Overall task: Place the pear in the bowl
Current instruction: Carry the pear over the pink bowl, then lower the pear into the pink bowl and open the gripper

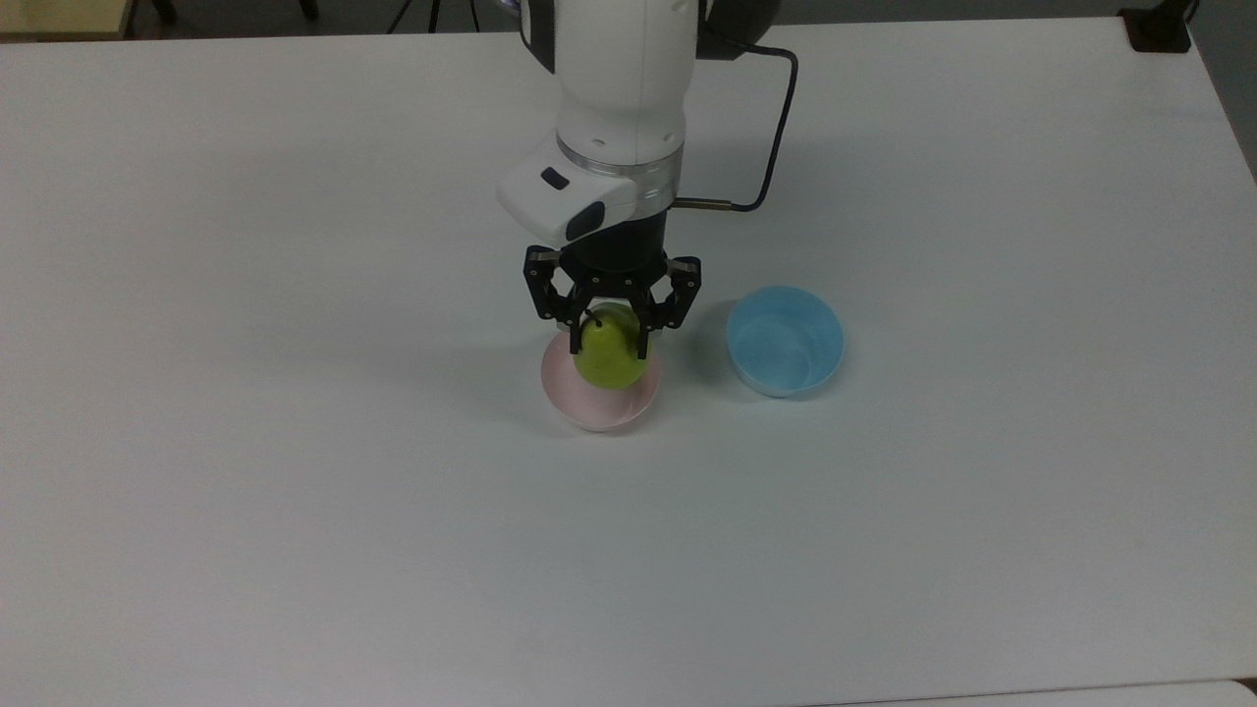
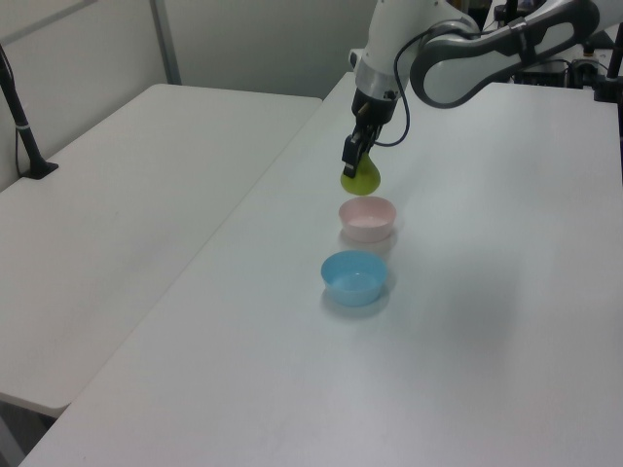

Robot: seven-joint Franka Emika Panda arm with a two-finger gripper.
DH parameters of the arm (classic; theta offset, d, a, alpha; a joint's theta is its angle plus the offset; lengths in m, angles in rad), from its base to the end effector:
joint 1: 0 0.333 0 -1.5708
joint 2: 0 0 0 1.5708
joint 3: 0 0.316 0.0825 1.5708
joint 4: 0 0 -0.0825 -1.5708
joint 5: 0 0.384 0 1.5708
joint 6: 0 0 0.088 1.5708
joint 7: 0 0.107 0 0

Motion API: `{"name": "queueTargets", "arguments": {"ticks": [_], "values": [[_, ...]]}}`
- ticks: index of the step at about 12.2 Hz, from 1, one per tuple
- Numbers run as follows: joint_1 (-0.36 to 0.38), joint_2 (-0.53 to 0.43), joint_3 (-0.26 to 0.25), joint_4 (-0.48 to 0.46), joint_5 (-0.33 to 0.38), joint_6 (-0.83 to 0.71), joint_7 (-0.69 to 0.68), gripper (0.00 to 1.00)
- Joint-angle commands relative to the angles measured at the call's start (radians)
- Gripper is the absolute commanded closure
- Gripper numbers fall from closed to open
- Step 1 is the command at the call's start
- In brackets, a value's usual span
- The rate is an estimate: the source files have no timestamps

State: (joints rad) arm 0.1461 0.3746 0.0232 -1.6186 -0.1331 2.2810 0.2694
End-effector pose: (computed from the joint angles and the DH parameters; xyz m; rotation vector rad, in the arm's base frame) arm 0.6823 0.1114 0.4373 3.0663 -0.0471 0.4690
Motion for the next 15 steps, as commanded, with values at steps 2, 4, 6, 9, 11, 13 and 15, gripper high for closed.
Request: {"name": "queueTargets", "arguments": {"ticks": [2,4,6,9,11,13,15], "values": [[0.015,0.033,-0.012,-0.026,-0.034,-0.009,0.024,0.65],[0.015,0.047,-0.012,-0.044,-0.06,-0.003,0.024,0.64],[0.015,0.064,-0.012,-0.041,-0.062,0.003,0.024,0.64],[0.013,0.09,-0.012,-0.043,-0.063,0.057,0.024,0.6],[0.013,0.093,-0.012,-0.043,-0.063,0.064,0.024,0.47],[0.012,0.096,-0.012,-0.043,-0.063,0.064,0.024,0.39],[0.01,0.093,-0.012,-0.041,-0.065,0.063,0.022,0.3]]}}
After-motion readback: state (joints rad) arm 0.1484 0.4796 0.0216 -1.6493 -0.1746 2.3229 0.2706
